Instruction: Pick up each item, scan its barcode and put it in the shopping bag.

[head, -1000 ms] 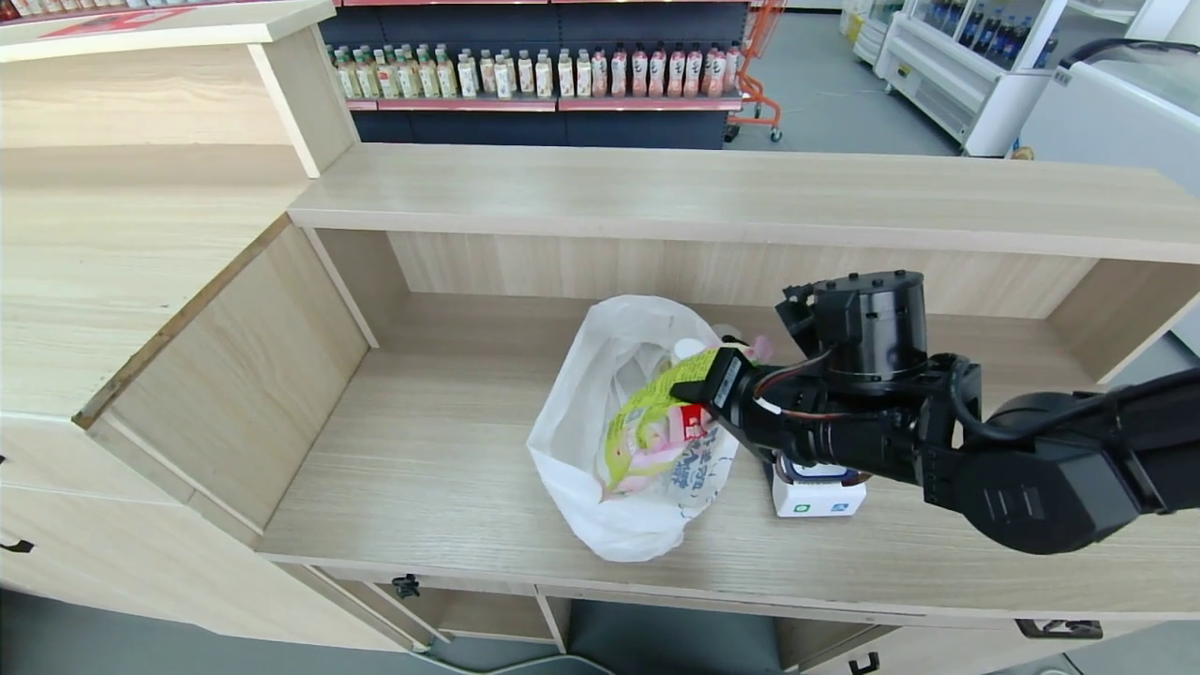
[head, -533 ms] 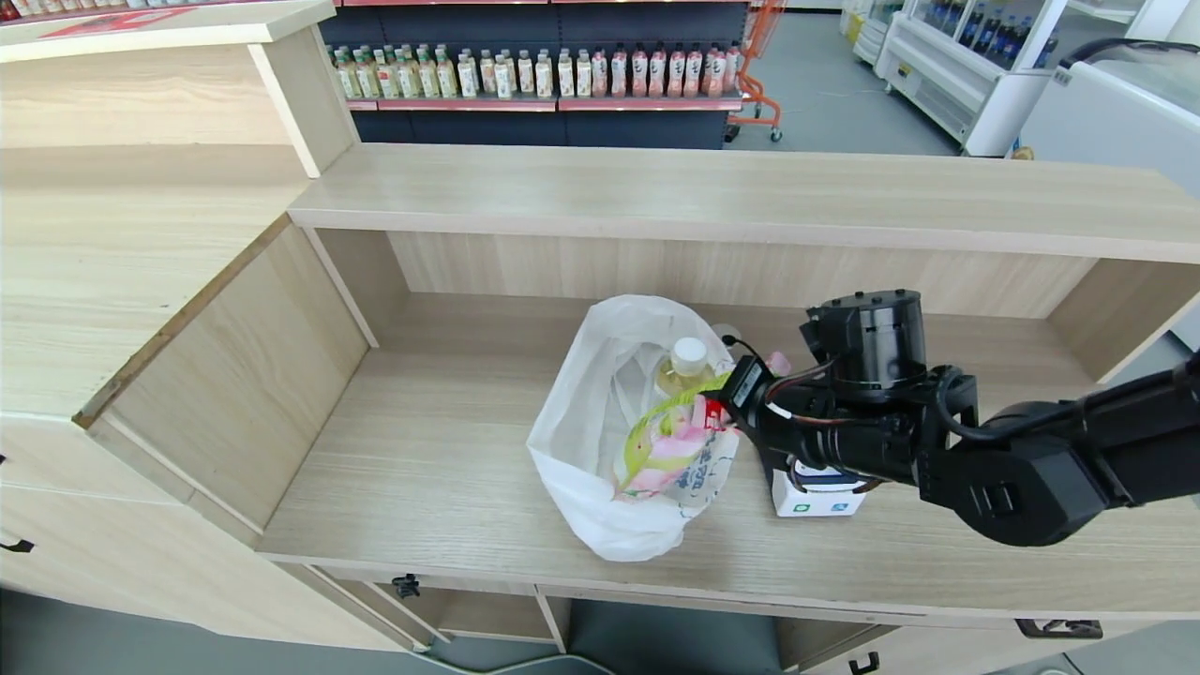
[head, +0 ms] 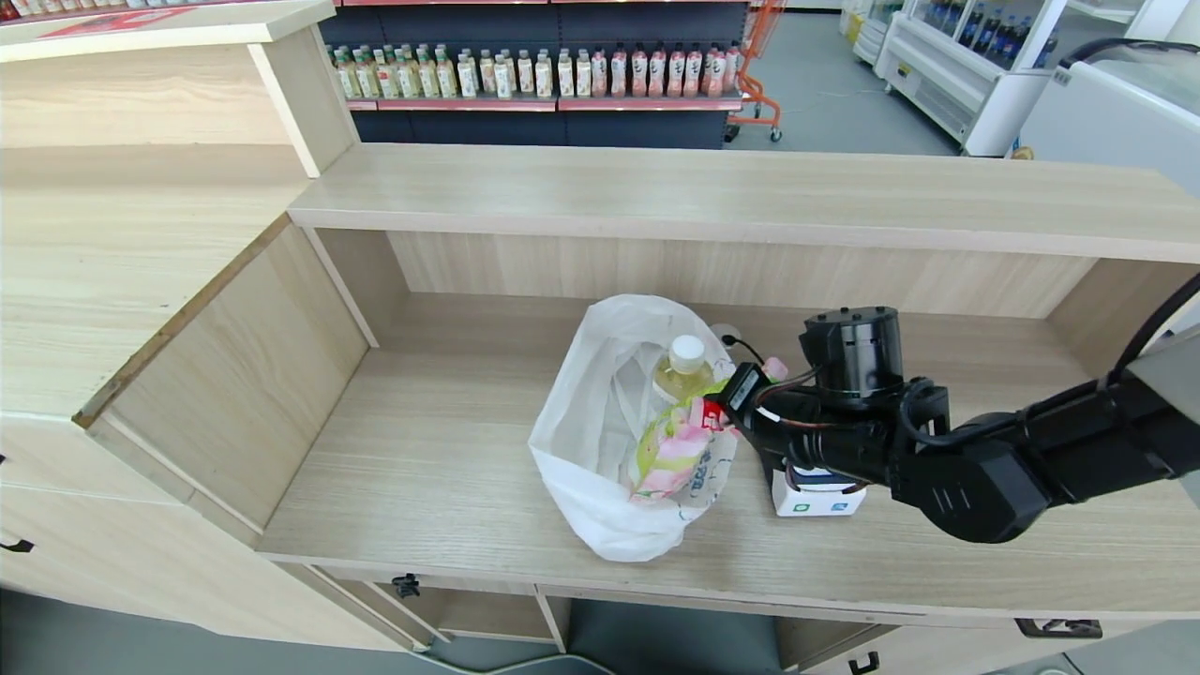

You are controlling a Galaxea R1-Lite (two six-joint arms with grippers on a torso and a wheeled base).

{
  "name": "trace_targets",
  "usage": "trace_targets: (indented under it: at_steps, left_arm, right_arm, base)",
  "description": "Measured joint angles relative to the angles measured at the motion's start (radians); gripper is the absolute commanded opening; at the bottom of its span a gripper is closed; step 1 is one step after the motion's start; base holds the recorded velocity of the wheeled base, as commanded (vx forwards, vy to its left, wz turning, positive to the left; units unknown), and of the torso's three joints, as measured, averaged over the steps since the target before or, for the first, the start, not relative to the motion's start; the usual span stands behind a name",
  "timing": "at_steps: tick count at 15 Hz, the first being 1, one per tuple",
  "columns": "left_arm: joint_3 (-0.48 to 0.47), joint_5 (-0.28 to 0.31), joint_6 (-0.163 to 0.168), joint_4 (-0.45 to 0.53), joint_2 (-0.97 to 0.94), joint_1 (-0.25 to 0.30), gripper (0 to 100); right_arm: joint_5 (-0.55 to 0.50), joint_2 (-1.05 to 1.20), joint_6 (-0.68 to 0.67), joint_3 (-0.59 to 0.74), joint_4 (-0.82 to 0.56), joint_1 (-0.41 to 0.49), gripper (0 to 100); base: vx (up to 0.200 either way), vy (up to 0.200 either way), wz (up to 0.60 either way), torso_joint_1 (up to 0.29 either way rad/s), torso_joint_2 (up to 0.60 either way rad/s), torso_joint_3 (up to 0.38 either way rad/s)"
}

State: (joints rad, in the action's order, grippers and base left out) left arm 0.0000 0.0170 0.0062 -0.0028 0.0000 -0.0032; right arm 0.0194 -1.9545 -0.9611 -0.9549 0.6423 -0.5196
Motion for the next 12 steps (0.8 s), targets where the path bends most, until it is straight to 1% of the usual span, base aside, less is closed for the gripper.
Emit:
trace_targets:
  at_steps: [4, 12]
  left_arm:
    - [0.0, 0.0, 0.0, 0.0, 0.0, 0.0, 100]
    - [0.0, 0.0, 0.0, 0.0, 0.0, 0.0, 100]
  right_arm:
    - [-0.005, -0.013, 0.017, -0.018, 0.004, 0.012, 0]
    - [-0.002, 0.001, 0.068, -0.034, 0.1, 0.042, 0]
  base:
    - [0.0, 0.0, 0.0, 0.0, 0.0, 0.0]
    - [0.0, 0.0, 0.0, 0.0, 0.0, 0.0]
